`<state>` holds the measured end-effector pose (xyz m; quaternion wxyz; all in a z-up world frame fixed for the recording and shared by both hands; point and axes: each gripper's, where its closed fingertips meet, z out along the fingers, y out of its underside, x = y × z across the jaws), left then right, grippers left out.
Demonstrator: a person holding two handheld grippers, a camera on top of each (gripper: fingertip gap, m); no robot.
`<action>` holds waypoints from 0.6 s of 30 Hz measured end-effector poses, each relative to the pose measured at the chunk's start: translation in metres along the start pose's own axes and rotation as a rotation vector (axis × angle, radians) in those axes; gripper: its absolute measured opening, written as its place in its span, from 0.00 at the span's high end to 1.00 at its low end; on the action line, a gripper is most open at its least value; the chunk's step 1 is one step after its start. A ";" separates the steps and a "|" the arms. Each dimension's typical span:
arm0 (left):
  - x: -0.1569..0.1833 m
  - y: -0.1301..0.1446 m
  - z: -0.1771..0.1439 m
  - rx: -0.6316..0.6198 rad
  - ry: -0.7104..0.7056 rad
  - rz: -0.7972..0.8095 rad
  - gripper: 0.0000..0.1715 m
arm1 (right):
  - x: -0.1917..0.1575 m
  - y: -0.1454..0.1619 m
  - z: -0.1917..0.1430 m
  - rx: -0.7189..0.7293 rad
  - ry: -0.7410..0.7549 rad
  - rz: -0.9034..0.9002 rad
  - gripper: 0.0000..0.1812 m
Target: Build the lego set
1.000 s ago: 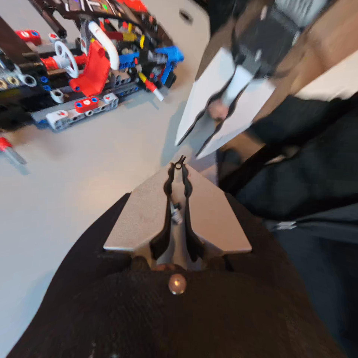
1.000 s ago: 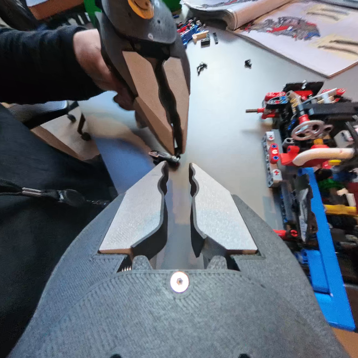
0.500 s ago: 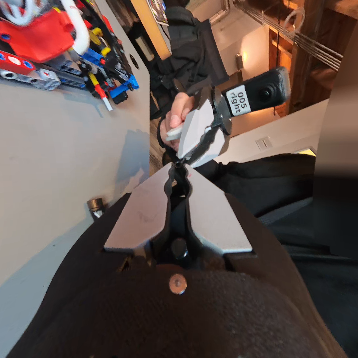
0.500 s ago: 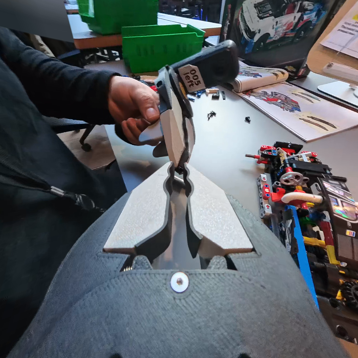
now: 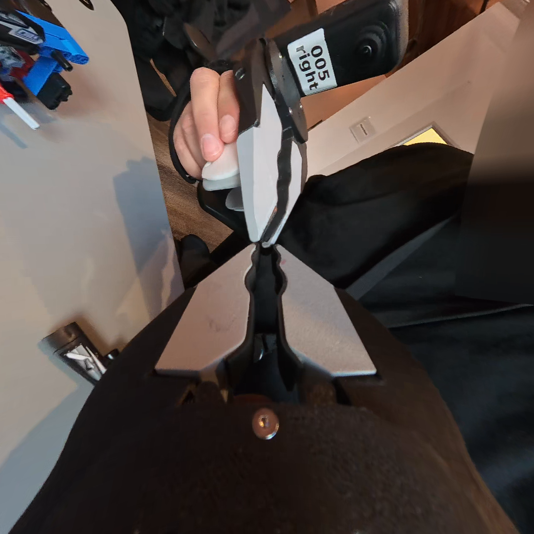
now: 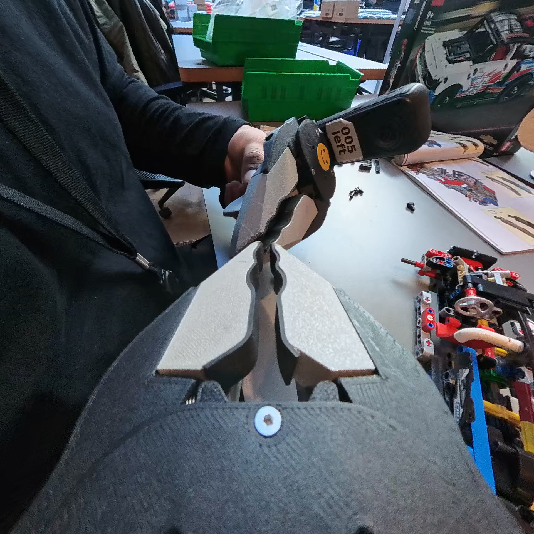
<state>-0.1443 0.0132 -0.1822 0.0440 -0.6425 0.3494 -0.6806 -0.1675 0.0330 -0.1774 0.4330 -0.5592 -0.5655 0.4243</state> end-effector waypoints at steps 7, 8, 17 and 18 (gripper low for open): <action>-0.039 -0.017 -0.032 0.121 -0.255 0.003 0.98 | 0.018 0.013 -0.005 0.000 0.026 0.139 0.92; -0.037 -0.016 -0.032 0.115 -0.244 0.003 0.97 | 0.018 0.015 -0.004 -0.005 0.026 0.136 0.92; -0.030 -0.008 -0.022 0.069 -0.186 -0.005 0.97 | 0.010 0.020 0.004 -0.065 -0.003 0.017 0.99; -0.029 -0.008 -0.022 0.071 -0.178 -0.013 0.97 | 0.010 0.020 0.004 -0.068 0.004 0.004 0.99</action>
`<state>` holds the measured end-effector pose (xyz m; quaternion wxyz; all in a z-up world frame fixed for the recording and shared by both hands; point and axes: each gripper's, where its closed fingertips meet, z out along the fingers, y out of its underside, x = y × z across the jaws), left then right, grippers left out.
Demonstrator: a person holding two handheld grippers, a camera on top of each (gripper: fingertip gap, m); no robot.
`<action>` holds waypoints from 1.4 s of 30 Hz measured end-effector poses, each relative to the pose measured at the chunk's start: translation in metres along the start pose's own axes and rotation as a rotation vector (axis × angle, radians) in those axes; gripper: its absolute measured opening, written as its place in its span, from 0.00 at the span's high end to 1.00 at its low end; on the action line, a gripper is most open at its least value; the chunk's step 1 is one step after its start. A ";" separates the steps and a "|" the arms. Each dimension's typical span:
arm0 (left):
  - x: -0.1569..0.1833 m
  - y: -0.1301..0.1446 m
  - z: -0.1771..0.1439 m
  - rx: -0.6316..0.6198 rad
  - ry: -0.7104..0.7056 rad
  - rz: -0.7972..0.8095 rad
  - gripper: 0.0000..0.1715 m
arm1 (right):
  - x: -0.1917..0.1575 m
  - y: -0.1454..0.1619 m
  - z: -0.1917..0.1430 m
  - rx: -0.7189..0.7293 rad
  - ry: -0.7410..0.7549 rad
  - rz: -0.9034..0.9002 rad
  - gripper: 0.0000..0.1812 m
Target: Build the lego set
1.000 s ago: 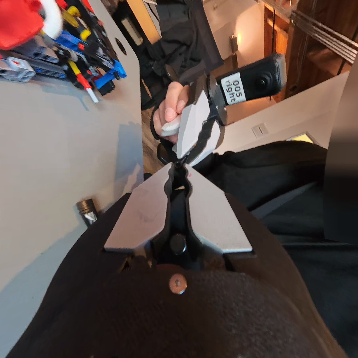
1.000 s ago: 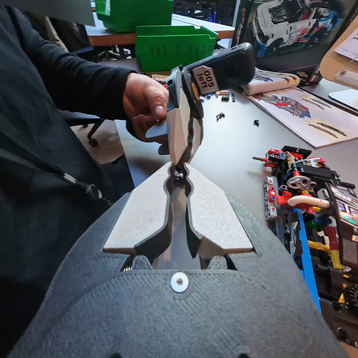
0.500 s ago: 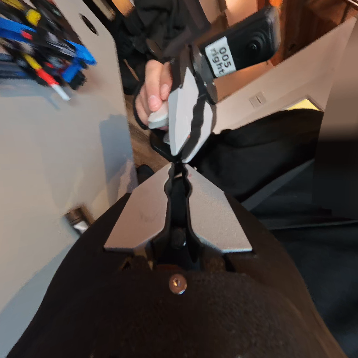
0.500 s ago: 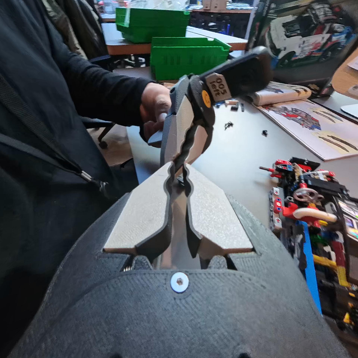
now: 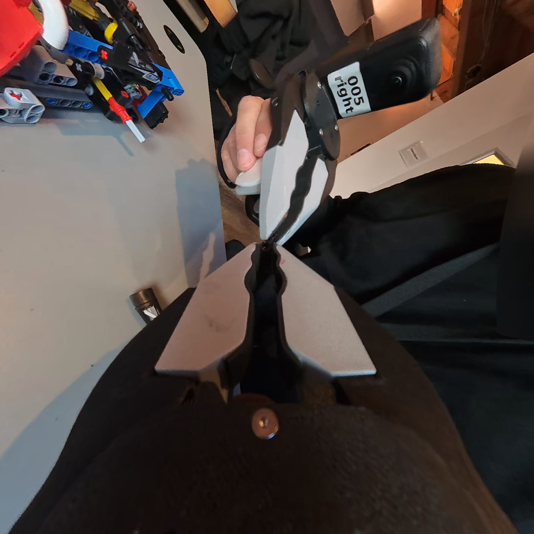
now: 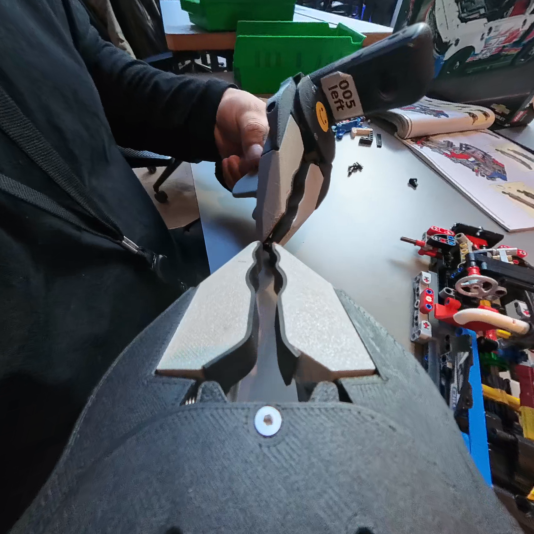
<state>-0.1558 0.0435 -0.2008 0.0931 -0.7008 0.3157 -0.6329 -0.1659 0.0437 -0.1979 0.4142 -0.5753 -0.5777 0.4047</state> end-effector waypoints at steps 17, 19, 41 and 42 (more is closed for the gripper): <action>-0.056 0.045 -0.054 -0.244 -0.561 0.132 0.85 | 0.016 0.074 -0.029 -0.626 0.074 0.202 0.99; -0.060 0.053 -0.046 -0.283 -0.586 0.167 0.90 | 0.012 0.073 -0.024 -0.714 0.023 0.210 0.99; -0.059 0.054 -0.047 -0.203 -0.585 0.216 0.89 | 0.013 0.059 -0.004 -0.581 0.091 0.275 0.91; -0.059 0.054 -0.048 -0.200 -0.587 0.216 0.89 | 0.013 0.063 -0.006 -0.567 0.122 0.274 0.91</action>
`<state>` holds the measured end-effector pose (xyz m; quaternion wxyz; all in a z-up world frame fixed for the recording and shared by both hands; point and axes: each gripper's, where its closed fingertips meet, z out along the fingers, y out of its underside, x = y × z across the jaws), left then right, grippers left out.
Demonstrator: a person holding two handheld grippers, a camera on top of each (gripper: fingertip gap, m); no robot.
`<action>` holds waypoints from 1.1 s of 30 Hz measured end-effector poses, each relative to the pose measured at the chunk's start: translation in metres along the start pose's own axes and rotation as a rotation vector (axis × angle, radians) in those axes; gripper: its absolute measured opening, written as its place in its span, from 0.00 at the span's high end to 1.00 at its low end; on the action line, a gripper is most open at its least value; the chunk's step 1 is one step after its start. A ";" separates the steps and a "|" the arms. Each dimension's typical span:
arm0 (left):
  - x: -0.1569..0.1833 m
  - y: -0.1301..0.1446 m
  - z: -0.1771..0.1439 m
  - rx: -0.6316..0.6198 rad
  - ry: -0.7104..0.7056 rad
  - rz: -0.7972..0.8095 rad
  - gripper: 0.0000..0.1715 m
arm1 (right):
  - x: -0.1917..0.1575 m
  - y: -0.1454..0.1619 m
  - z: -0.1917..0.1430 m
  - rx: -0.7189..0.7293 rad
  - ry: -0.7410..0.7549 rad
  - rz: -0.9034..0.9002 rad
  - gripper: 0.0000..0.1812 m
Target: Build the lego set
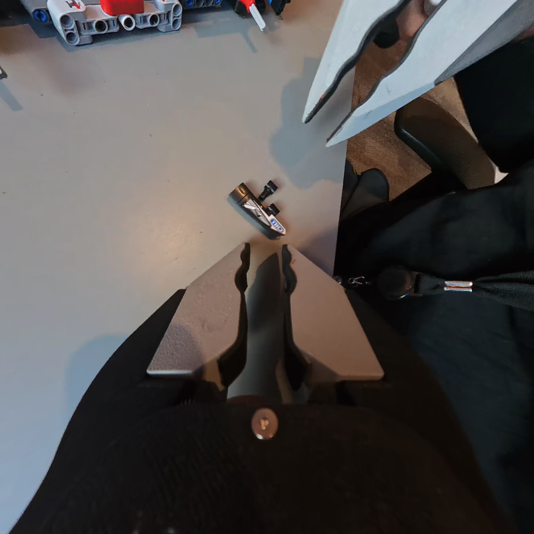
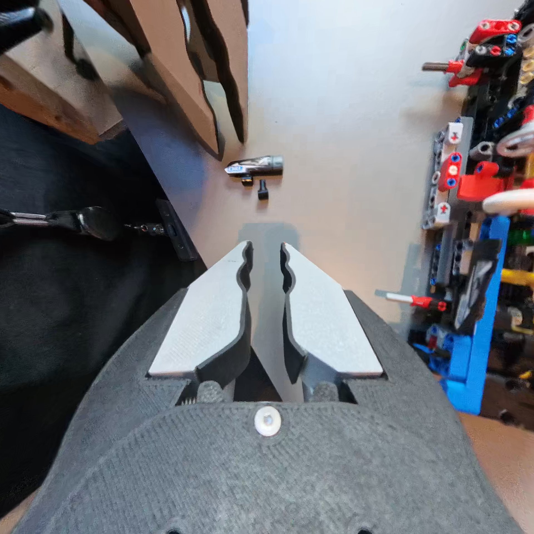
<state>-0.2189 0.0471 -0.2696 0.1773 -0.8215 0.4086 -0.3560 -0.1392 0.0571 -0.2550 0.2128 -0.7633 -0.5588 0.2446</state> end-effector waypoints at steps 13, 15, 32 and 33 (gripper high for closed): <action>-0.004 -0.007 -0.001 0.028 -0.054 0.037 0.84 | -0.007 0.005 0.006 0.216 0.032 0.063 0.89; -0.007 -0.007 -0.002 0.014 -0.084 0.088 0.83 | -0.006 0.004 0.013 0.195 0.031 0.041 0.89; -0.007 -0.012 0.009 -0.122 0.000 0.496 0.66 | -0.004 -0.025 0.035 0.208 0.003 -0.094 0.91; -0.008 -0.012 0.011 -0.129 0.002 0.516 0.65 | -0.003 -0.025 0.037 0.198 0.007 -0.106 0.91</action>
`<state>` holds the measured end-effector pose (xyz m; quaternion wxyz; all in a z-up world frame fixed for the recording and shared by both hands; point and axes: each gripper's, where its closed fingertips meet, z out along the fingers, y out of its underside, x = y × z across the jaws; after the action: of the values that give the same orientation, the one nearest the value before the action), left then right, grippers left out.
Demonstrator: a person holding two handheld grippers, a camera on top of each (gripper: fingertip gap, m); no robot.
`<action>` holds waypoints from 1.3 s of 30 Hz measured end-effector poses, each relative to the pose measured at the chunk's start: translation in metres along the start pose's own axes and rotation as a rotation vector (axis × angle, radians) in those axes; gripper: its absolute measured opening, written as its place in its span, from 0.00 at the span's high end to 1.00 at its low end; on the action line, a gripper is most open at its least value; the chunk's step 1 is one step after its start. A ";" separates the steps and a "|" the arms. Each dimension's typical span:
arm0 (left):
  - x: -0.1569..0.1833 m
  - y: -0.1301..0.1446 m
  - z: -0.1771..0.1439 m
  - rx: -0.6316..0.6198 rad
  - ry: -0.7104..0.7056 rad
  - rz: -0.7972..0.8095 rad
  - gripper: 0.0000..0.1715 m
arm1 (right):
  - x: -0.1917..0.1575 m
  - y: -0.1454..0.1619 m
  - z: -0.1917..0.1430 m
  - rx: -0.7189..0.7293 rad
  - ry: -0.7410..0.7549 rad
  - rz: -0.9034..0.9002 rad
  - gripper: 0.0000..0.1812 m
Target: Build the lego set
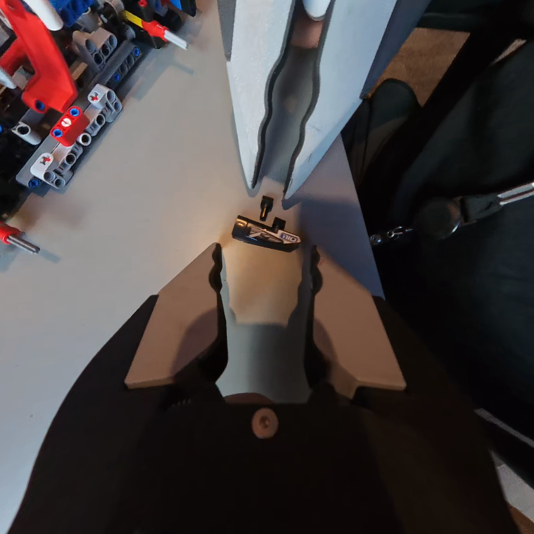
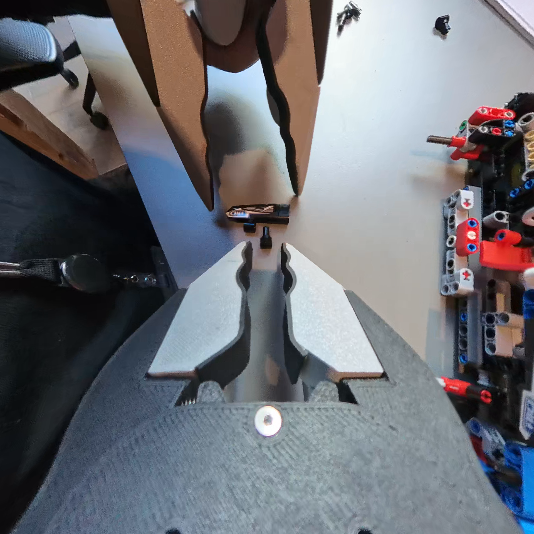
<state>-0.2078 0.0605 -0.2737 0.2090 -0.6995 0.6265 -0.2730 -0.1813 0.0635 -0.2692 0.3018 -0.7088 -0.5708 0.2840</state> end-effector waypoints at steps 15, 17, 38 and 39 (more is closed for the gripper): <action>-0.022 0.006 -0.009 -0.036 -0.029 0.041 0.88 | -0.004 0.007 0.001 -0.041 -0.018 -0.036 0.98; -0.025 0.007 -0.007 -0.056 -0.026 0.004 0.99 | -0.004 0.011 -0.007 -0.027 0.002 -0.009 0.97; -0.013 -0.003 -0.016 -0.034 -0.069 0.213 0.88 | -0.018 0.024 -0.028 0.055 -0.013 0.096 0.98; -0.015 -0.005 -0.017 -0.027 -0.064 0.231 0.88 | -0.018 0.024 -0.028 0.052 -0.010 0.097 0.98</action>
<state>-0.2161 0.0766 -0.2597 0.2495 -0.6338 0.6995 -0.2161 -0.1488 0.0390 -0.2681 0.3031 -0.7263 -0.5295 0.3167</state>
